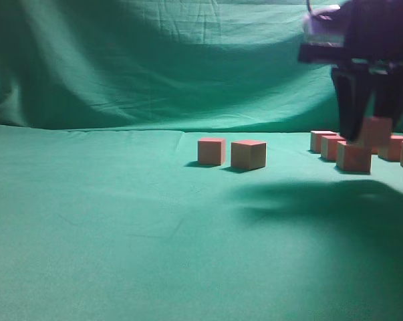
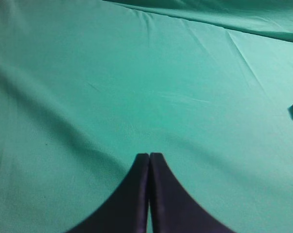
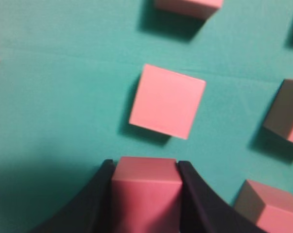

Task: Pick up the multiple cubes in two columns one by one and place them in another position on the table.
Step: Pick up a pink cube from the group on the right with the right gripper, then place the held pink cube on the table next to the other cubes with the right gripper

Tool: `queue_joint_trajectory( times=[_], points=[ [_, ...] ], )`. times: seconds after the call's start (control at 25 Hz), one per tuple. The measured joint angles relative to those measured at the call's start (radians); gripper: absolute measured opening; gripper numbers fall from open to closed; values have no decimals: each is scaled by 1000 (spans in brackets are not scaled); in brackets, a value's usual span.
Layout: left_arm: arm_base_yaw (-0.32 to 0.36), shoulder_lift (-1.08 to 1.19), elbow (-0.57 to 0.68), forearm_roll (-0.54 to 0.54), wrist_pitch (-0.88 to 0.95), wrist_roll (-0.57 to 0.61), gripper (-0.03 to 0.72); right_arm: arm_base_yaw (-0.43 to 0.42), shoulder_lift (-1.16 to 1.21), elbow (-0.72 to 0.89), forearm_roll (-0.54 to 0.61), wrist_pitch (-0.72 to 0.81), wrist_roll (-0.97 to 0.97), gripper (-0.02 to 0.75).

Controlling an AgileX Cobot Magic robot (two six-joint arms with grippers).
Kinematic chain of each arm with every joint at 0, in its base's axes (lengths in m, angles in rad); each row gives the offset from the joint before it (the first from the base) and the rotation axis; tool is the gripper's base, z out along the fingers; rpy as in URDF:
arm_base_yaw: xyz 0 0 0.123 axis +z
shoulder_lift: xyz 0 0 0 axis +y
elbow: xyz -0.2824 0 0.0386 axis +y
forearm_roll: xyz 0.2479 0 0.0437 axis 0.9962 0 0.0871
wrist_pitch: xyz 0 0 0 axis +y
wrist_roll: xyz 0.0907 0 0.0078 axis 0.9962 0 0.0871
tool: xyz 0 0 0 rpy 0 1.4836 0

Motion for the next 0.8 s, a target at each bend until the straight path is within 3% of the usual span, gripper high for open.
queue_joint_trajectory(
  times=[0.2, 0.52, 0.8],
  points=[
    [0, 0, 0, 0, 0, 0, 0, 106, 0, -192, 2, 181, -65, 260],
    [0, 0, 0, 0, 0, 0, 0, 326, 91, -545, 8, 234, -13, 260],
    [0, 0, 0, 0, 0, 0, 0, 385, 341, -802, 4, 339, 85, 260]
  ],
)
